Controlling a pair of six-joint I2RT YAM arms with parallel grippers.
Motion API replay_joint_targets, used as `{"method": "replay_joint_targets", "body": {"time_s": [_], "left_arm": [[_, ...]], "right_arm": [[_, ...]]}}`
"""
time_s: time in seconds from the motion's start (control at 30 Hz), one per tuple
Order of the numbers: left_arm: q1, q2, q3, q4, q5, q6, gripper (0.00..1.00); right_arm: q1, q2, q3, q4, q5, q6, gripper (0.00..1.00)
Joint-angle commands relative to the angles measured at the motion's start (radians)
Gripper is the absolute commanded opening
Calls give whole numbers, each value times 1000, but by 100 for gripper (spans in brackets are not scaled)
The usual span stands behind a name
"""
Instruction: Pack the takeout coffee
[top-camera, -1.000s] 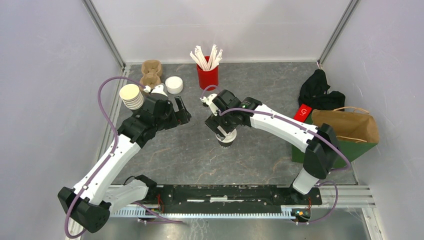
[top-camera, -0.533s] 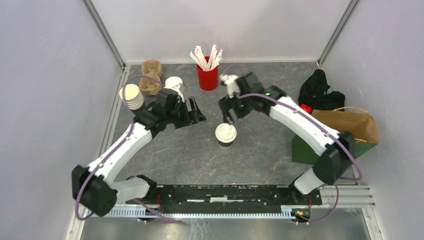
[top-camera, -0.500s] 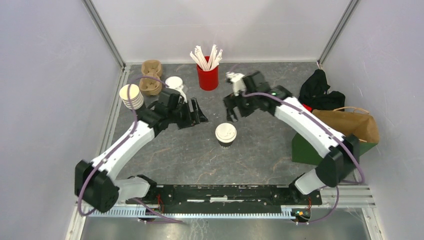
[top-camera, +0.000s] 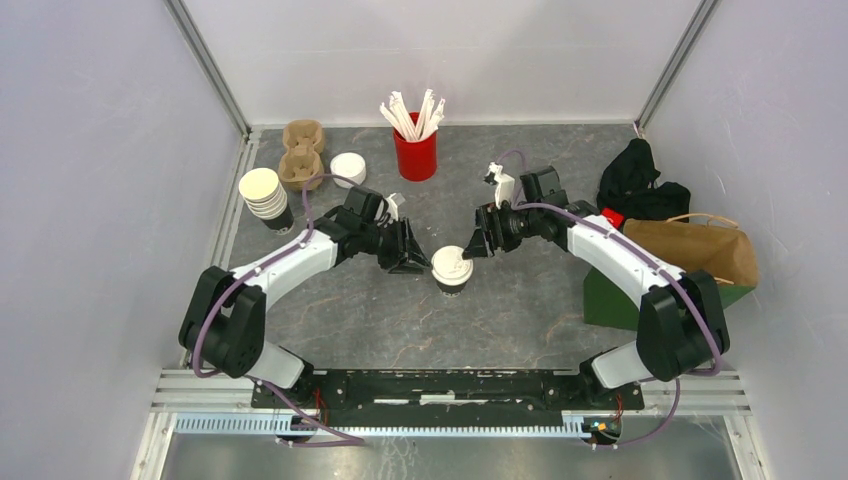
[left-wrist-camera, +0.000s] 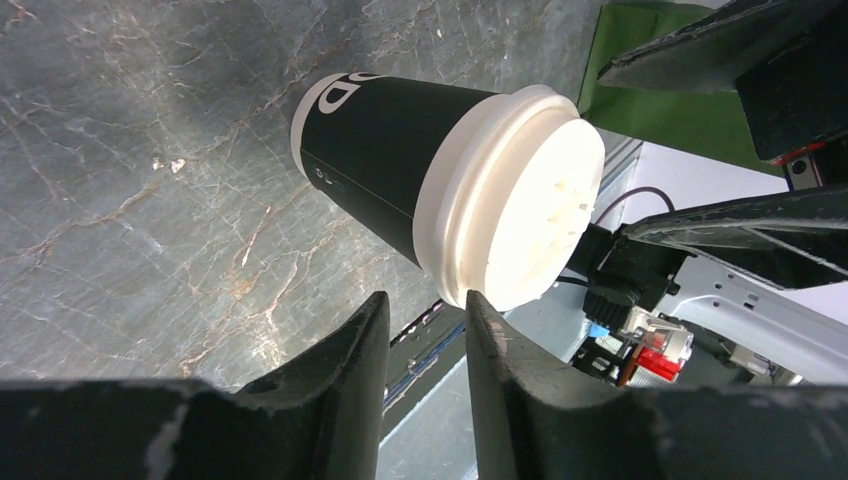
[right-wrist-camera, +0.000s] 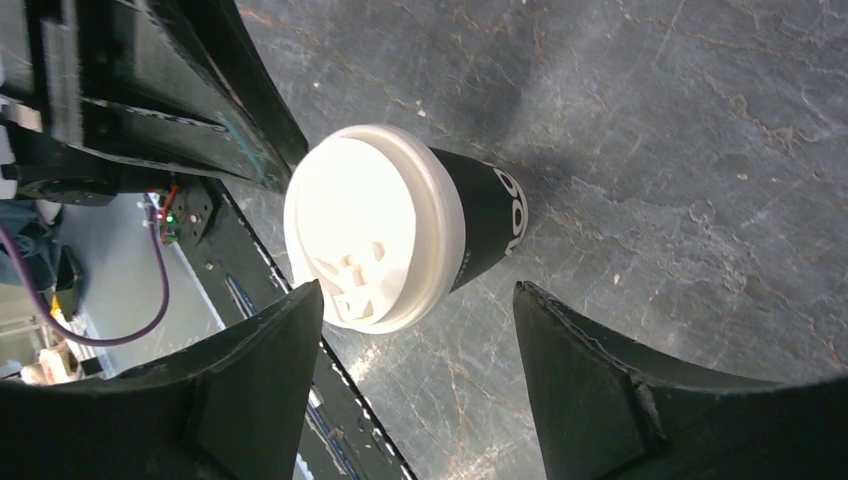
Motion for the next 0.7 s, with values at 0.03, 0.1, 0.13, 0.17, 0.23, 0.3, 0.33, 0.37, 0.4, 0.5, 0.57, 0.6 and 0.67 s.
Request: {"method": "replay_joint_targets", "body": {"time_s": [0.03,0.1,0.13,0.17,0.23,0.3,0.33,0.37,0.4,0.5,0.57,0.6,0.67], "left_arm": [[1,6,-34,108,39,-96,38],[1,3,-47,124,32,-117,38],[1,1,-52,132,31,-125,38],[1,-2,-55,140,28,-131,38],[1,-3,-53,143,26,-136,39],[1,-4,-49,146,23,-138,39],[1,-4,-49,147,21,-140,40],[1,-1,-46,148,20,-141,40],[1,2,-46,147,19,-142,41],[1,15,-45,140,14,-140,41],[0,24,-39,118,3,-127,41],[0,29,-36,98,-7,-115,41],[1,36,-37,65,-33,-98,40]], "right_arm": [[-10,7,-30,137,-114,27,73],[-10,13,-43,148,-118,29,71],[-10,17,-44,147,-119,26,69],[-10,21,-46,147,-119,22,68],[-9,26,-49,147,-120,18,66],[-10,32,-53,147,-118,18,63],[-10,35,-58,151,-120,21,61],[-9,38,-64,158,-122,28,60],[-10,39,-72,167,-121,34,58],[-9,46,-99,202,-120,69,54],[-11,52,-114,224,-121,93,53],[-12,56,-119,230,-120,100,53],[-15,69,-122,233,-118,107,53]]}}
